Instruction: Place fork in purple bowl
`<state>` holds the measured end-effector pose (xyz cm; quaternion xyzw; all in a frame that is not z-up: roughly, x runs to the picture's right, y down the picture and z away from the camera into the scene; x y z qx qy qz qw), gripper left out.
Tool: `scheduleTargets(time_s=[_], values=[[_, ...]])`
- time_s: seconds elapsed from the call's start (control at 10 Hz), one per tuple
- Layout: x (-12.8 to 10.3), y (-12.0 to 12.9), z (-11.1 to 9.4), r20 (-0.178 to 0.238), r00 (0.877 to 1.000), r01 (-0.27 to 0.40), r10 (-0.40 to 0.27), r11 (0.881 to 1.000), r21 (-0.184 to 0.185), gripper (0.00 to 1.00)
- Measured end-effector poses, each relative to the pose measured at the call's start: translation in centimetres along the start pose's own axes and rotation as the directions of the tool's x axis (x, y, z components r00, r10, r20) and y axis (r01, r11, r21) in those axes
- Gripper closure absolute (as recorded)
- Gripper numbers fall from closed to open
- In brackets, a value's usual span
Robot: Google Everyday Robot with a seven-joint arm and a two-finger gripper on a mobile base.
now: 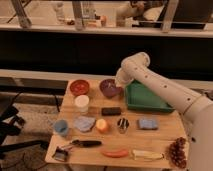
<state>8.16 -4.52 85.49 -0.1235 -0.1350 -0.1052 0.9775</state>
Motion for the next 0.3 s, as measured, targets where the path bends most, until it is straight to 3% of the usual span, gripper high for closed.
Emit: scheduleTargets(time_s=[0.3], values=[[-0.09, -1.12, 0.93, 0.031, 0.999, 0.036, -0.037, 0.999, 0.028, 1.0]])
